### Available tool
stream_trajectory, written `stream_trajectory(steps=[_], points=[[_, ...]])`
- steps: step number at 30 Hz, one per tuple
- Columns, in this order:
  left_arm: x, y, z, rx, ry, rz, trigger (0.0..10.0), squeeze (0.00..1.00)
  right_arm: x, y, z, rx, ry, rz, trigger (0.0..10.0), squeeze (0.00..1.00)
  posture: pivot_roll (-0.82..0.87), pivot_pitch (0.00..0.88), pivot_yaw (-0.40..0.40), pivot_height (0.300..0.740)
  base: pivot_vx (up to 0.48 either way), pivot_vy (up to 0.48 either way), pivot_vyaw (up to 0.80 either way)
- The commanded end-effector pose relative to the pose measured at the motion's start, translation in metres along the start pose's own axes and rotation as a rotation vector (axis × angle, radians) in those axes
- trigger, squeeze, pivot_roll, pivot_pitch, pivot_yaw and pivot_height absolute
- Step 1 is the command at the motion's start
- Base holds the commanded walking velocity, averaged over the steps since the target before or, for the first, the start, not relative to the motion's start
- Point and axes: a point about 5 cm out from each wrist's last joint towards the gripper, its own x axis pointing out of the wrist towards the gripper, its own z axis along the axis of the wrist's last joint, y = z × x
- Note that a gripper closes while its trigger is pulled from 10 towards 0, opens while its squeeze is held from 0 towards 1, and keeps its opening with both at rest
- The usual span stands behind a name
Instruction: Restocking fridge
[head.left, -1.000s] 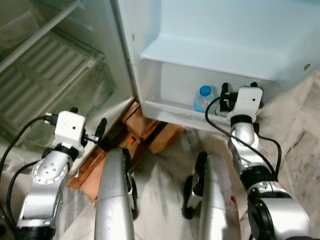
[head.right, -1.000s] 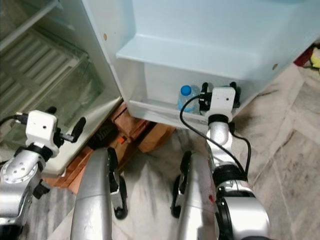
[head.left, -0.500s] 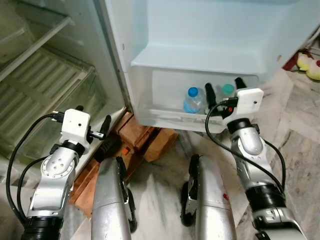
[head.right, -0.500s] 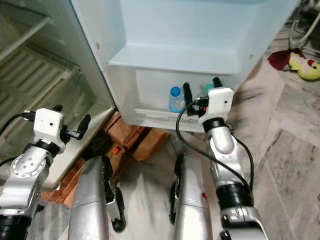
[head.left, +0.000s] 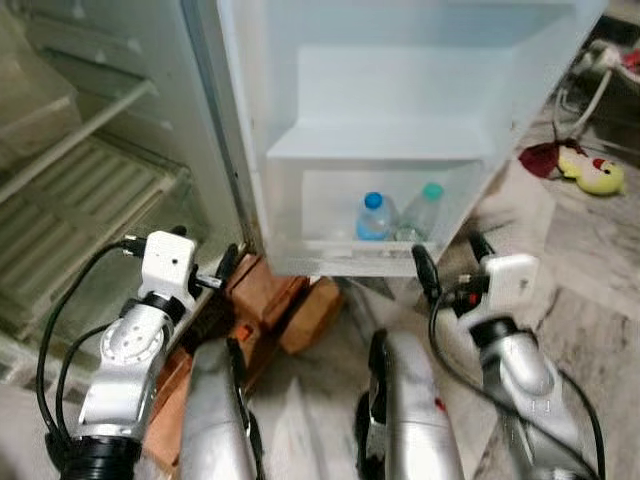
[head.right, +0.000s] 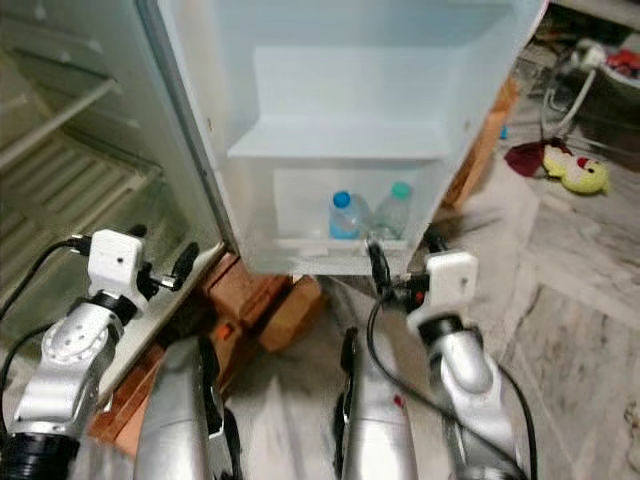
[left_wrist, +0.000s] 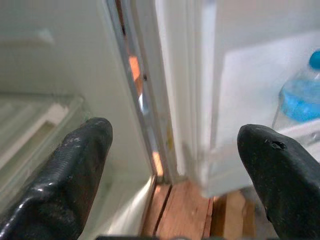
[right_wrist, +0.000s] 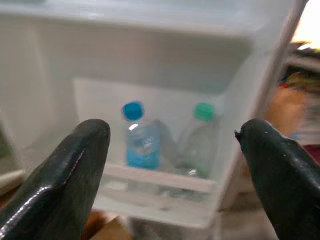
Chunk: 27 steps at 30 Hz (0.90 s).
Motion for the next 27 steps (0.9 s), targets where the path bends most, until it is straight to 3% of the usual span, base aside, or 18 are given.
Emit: stream_trajectory(steps=[1,7,14,19,27], points=[[-0.002,0.000,-0.002,0.014,0.000,-0.006,10.0,0.00,0.005,0.002,0.013,-0.070,-0.057,-0.025,10.0,0.00,0.02,0.000,-0.021,0.543,0.000,0.000,0.00],[-0.003,-0.001,-0.010,-0.023,0.017,0.029,10.0,0.00,0.020,0.006,0.021,0.033,-0.082,-0.137,10.0,0.00,0.01,0.000,-0.038,0.552,0.000,0.000,0.00],[-0.009,-0.010,-0.014,-0.048,0.020,0.021,10.0,0.00,0.011,-0.007,0.012,0.013,-0.039,-0.153,10.0,0.00,0.01,0.000,-0.046,0.593,0.000,0.000,0.00],[-0.001,-0.019,-0.014,-0.050,0.010,0.022,10.0,0.00,0.023,-0.007,0.017,0.003,-0.058,-0.142,10.0,0.00,0.02,0.002,-0.061,0.627,0.000,0.000,0.00],[-0.003,-0.025,-0.014,-0.068,0.008,0.020,10.0,0.00,0.020,-0.010,0.012,0.014,-0.026,-0.150,10.0,0.00,0.01,0.034,-0.080,0.679,0.000,0.000,0.00]])
